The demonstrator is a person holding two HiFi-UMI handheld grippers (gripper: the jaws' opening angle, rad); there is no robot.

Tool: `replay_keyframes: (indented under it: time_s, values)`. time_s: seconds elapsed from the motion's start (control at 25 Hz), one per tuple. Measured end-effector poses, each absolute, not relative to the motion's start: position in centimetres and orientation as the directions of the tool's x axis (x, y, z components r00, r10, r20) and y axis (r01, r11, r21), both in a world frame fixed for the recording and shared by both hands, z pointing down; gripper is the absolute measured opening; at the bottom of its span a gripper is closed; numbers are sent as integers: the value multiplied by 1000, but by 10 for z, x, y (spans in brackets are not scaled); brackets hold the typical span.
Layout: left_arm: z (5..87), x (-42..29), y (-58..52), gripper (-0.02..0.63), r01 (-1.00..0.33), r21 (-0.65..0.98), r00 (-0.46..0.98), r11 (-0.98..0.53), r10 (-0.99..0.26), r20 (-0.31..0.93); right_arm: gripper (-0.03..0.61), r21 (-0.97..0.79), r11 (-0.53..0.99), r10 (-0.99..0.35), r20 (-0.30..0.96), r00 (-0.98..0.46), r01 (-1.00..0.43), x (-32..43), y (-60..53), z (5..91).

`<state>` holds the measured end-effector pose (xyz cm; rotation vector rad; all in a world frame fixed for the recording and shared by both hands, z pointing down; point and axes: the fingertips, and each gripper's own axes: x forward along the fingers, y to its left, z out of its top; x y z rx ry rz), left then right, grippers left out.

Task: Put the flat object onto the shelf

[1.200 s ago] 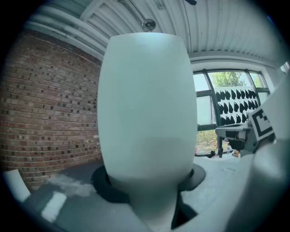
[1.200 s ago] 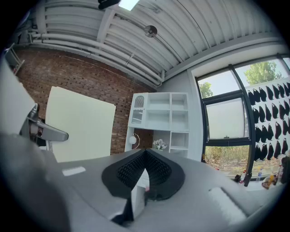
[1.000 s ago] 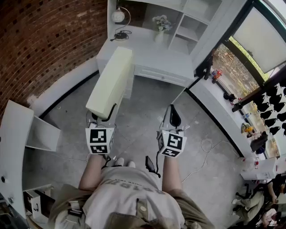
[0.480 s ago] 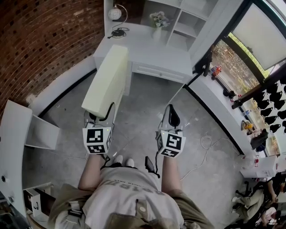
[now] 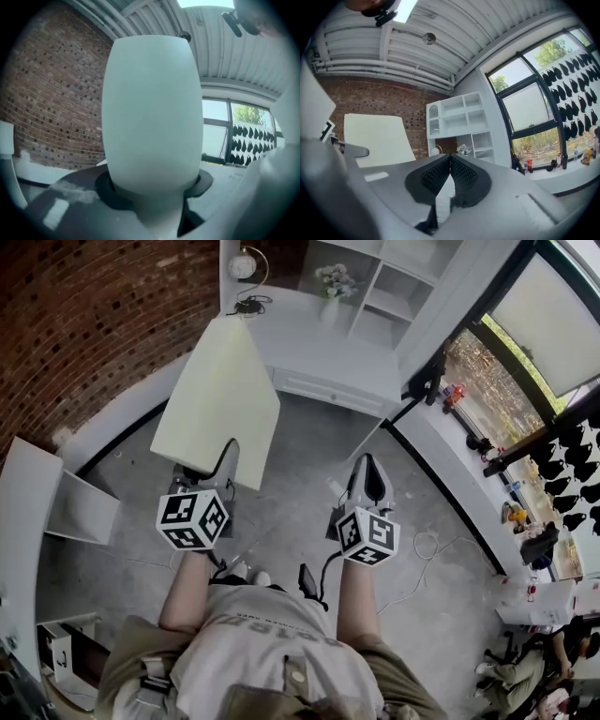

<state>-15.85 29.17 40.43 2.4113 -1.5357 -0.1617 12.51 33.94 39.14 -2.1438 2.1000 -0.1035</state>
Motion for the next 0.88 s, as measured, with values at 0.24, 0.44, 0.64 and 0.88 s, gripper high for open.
replay_keyframes:
  time_s: [0.24, 0.44, 0.64, 0.88]
  values:
    - [397, -160, 285, 255, -806, 451, 426, -382, -905, -5, 131, -256, 17, -997, -73, 2, -967, 136, 335, 389]
    - [393, -158, 270, 255, -714, 601, 411, -359, -910, -57, 287, -423, 65, -997, -63, -42, -904, 144, 324, 401]
    - [394, -154, 243, 255, -532, 775, 417, -342, -902, -112, 400, -629, 116, -992, -36, -121, -769, 133, 307, 430]
    - [398, -138, 204, 255, -382, 856, 451, -349, -878, -156, 470, -828, 204, -966, -84, -244, -522, 82, 268, 454]
